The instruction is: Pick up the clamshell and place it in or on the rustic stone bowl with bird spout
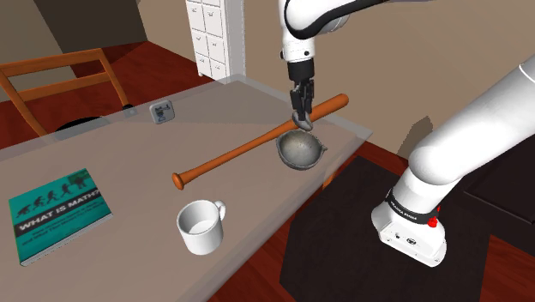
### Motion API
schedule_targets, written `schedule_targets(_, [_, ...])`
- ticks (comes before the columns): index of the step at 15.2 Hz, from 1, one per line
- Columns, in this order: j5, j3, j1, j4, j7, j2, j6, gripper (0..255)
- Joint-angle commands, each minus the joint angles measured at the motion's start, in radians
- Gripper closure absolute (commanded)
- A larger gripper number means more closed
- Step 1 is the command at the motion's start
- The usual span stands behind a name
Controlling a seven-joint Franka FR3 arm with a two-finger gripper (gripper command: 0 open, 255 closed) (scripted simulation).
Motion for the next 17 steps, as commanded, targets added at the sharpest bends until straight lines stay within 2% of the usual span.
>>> schedule_targets(1, [-0.001, 0.001, -0.001, -0.021, -0.003, 0.008, 0.029, 255])
schedule_targets(9, [-0.003, 0.011, 0.0, -0.093, -0.001, 0.047, 0.14, 255])
schedule_targets(17, [-0.003, 0.011, 0.0, -0.093, -0.001, 0.047, 0.14, 255])
